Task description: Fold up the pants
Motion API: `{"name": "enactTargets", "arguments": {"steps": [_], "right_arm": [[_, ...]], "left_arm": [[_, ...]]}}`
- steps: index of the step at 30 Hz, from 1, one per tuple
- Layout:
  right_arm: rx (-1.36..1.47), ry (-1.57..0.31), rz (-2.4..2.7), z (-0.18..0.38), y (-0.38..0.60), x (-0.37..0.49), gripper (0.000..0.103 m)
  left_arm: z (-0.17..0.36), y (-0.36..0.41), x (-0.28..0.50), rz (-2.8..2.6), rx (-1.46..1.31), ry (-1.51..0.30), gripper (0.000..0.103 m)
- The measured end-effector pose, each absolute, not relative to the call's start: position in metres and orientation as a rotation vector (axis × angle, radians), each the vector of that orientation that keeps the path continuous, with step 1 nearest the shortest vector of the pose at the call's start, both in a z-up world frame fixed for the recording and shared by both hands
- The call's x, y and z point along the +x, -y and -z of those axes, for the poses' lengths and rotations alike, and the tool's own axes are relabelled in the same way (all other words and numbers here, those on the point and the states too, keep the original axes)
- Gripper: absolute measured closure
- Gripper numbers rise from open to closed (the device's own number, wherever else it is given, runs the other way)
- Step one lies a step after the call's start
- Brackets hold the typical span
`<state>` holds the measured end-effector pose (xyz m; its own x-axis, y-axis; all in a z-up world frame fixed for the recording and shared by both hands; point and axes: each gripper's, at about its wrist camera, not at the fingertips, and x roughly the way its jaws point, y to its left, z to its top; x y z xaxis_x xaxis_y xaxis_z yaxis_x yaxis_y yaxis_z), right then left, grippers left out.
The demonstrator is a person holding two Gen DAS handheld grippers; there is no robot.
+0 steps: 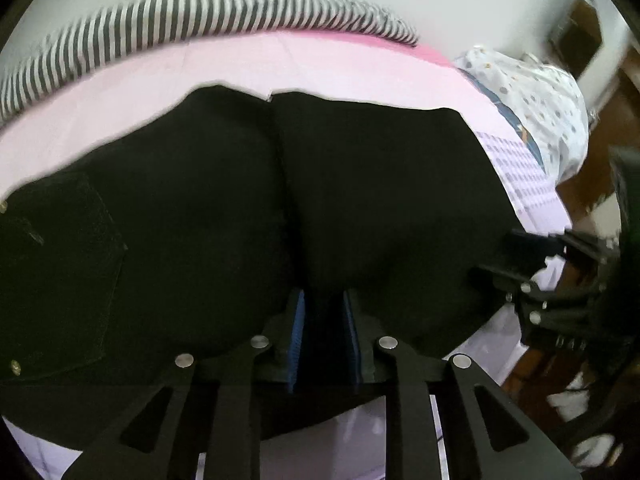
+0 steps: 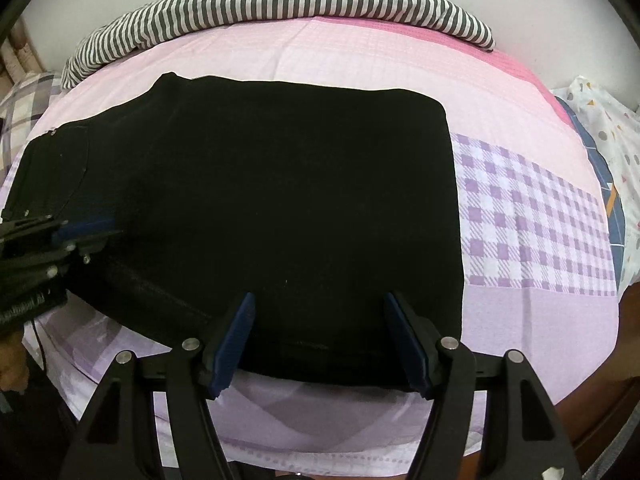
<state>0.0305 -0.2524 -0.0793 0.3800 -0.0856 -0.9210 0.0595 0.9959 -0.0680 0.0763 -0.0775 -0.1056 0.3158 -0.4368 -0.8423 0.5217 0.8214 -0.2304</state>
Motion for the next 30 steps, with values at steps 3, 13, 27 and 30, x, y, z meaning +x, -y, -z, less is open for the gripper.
{"name": "enactTargets", "arguments": {"steps": [3,13,27,30], "right_arm": [[-0.025,-1.177,0.097,0.081,0.250,0.032,0.038],[-0.014,-1.183,0.108,0.082,0.247,0.040,0.035],[-0.100,-1.191,-0.024,0.096,0.165,0.102,0.025],[-0.123,-1.177,-0.056,0.098,0.145,0.114,0.025]], "left_arm": [[0.106,0.079,0.070,0.618,0.132,-1.064,0.081],[0.084,0.020,0.073,0.554,-0.064,-1.048,0.064],[0.082,-0.178,0.039,0.206,-0.582,-0.957,0.058],[0.094,-0.203,0.032,0.172,-0.688,-0.956,0.058]]}}
